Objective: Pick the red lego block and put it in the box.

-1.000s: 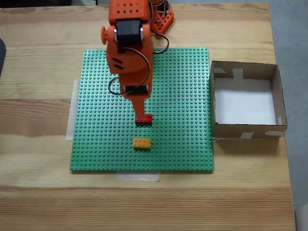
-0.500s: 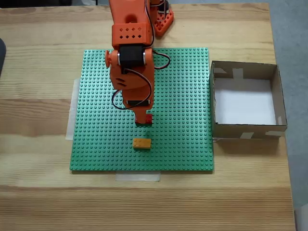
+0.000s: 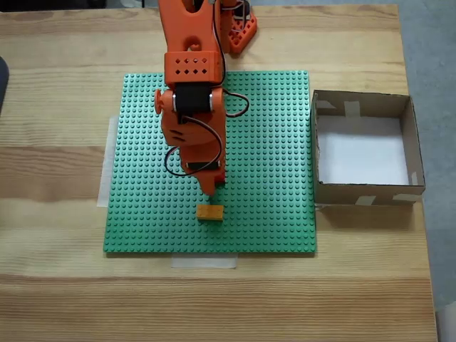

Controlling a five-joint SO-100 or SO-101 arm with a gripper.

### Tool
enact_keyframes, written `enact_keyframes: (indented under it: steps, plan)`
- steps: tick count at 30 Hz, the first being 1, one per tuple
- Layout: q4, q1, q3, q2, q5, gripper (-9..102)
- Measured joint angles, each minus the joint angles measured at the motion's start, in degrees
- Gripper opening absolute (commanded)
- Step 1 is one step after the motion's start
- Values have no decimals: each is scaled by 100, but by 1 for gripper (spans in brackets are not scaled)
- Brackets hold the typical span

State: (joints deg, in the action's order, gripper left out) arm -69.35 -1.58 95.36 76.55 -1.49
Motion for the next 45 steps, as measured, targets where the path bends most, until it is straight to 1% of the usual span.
enact_keyframes:
  steps: [8,23,30,37,42,45]
  plan:
    - [132,0,0,0,-97,24]
    - [229,0,202,0,26,24]
    - [237,18,211,0,-18,14]
    - [316,26,308,18,-246,7]
    - [404,18,466,149,-369,-1]
    - [422,9,545,229,-413,-1]
